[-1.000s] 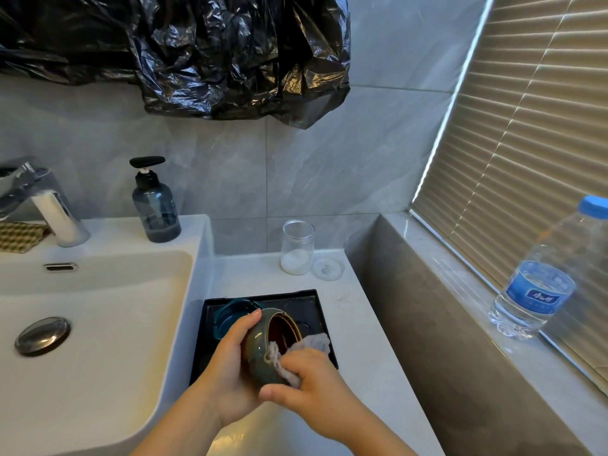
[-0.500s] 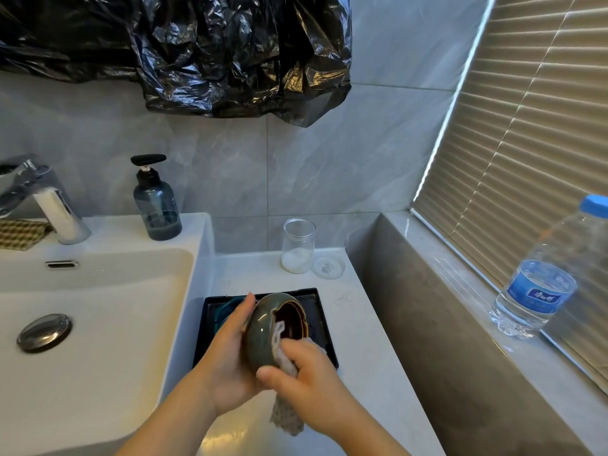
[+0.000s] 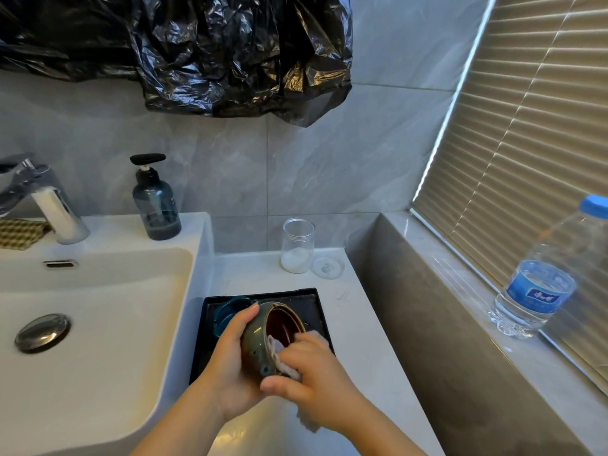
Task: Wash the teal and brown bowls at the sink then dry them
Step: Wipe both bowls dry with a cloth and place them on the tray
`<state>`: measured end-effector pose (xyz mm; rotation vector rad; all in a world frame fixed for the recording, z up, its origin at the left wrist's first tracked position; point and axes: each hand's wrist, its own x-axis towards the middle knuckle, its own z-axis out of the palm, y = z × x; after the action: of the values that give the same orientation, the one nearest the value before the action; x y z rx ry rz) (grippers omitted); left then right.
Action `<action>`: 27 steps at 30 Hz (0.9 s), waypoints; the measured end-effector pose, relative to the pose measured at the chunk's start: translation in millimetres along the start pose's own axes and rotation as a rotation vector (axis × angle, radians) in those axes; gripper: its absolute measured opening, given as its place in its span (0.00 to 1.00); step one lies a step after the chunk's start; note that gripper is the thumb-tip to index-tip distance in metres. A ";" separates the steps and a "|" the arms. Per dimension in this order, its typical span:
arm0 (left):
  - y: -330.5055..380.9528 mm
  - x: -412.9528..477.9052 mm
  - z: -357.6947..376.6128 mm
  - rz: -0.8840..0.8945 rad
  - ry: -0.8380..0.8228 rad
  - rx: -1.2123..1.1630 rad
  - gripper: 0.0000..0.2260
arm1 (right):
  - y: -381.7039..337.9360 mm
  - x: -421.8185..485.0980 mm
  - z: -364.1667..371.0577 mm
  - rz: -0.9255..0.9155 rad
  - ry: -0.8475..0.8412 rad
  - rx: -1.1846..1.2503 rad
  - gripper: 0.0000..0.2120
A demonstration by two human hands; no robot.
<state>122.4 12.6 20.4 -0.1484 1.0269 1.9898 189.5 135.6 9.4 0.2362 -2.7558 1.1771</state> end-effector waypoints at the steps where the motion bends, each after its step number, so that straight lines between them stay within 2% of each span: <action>1: -0.7 -1.6 2.1 0.019 -0.019 0.000 0.20 | -5.6 1.5 1.5 0.046 0.035 0.168 0.16; 3: -3.2 -5.1 4.5 0.049 -0.065 0.038 0.17 | -15.1 4.7 4.4 0.167 0.079 0.428 0.12; 4: -4.3 -6.4 5.5 0.052 -0.075 0.061 0.16 | -17.0 4.9 6.0 0.199 0.077 0.440 0.16; 5: -5.0 -7.6 5.7 0.052 -0.067 0.077 0.16 | -16.7 4.3 6.5 0.188 0.062 0.375 0.20; 7: -3.1 -7.3 2.4 0.040 -0.034 0.048 0.18 | -15.5 1.4 1.5 0.061 -0.016 0.088 0.24; 8: -1.3 -7.6 2.9 0.021 0.001 0.037 0.21 | -13.0 -1.0 -2.3 -0.015 -0.059 -0.097 0.23; 10: 1.5 -5.8 -2.4 -0.027 0.066 0.011 0.25 | -2.7 -1.4 -12.6 -0.079 -0.160 -0.375 0.14; 11: 2.6 -5.5 -3.4 -0.049 0.087 0.007 0.26 | 0.0 -1.4 -15.7 -0.087 -0.216 -0.447 0.11; 14: 4.3 -2.8 -7.3 -0.057 0.122 0.028 0.26 | 13.5 0.4 -11.6 -0.166 -0.277 -0.517 0.19; 16: 3.1 -1.8 -7.6 -0.059 0.128 0.058 0.25 | 13.6 0.9 -12.1 -0.124 -0.258 -0.392 0.20; 17: 1.7 -1.7 -7.2 -0.067 0.133 0.067 0.24 | 10.6 1.9 -14.1 -0.018 -0.174 -0.256 0.19; 19: -2.6 -0.9 -6.8 -0.090 0.145 0.063 0.23 | 1.4 6.5 -16.1 0.211 0.112 -0.020 0.12; 21: -6.8 0.1 -4.3 -0.123 0.134 0.038 0.24 | -8.3 11.0 -11.5 0.320 0.303 0.134 0.09; 23: -8.4 0.8 -1.8 -0.141 0.123 0.008 0.25 | -12.0 12.0 -4.4 0.378 0.281 0.306 0.09; 27: -3.5 1.7 -6.0 -0.083 0.124 -0.077 0.24 | -15.4 6.5 -2.3 0.364 0.013 0.471 0.08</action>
<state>122.3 10.4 13.6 -0.3547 1.0054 1.9653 186.3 126.2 23.0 -0.2410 -2.5337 1.9011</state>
